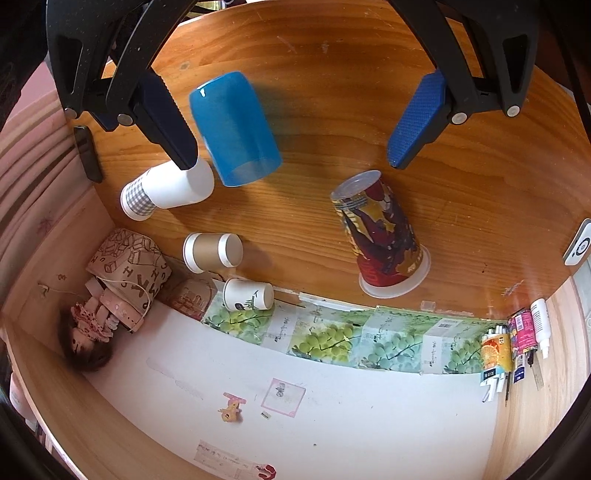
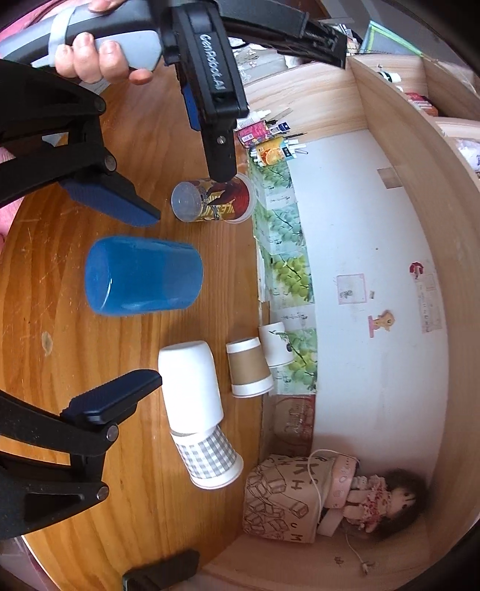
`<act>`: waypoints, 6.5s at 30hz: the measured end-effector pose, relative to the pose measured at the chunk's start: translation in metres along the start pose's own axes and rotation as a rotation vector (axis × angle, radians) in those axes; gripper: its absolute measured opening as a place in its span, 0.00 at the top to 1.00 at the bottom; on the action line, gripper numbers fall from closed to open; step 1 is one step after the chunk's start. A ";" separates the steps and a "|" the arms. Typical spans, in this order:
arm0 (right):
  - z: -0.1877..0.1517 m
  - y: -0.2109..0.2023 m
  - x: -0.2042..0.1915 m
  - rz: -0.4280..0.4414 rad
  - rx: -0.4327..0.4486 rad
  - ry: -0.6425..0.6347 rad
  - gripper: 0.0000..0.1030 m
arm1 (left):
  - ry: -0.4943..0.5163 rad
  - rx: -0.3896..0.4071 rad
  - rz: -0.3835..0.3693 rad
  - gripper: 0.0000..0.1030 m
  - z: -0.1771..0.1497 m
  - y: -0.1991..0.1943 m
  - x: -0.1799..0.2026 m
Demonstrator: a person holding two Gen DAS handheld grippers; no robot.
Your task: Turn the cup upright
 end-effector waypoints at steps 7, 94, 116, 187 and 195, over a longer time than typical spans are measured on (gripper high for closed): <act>-0.017 -0.024 0.024 0.084 0.158 0.026 0.20 | 0.019 -0.061 0.042 0.00 0.005 0.018 0.022; -0.039 -0.072 -0.014 0.149 0.175 -0.167 0.00 | 0.111 0.086 -0.015 0.12 0.012 -0.019 0.065; -0.051 -0.147 -0.061 -0.081 0.129 0.007 0.00 | -0.017 0.125 0.168 0.10 -0.095 -0.149 -0.057; -0.021 -0.221 -0.085 -0.152 0.494 0.014 0.00 | 0.058 0.646 0.293 0.00 -0.111 -0.245 -0.012; -0.022 -0.220 -0.086 -0.146 0.492 0.017 0.00 | 0.061 0.659 0.293 0.00 -0.112 -0.248 -0.010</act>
Point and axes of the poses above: each gripper's, at about its wrist camera, not at the fingertips, and y roughly the way its jaws point, x to its right, z to its top, the point moved 3 cm from there along y, roughly the way its jaws point, and after that the axes turned 1 degree about z, right-handed, at the moved point
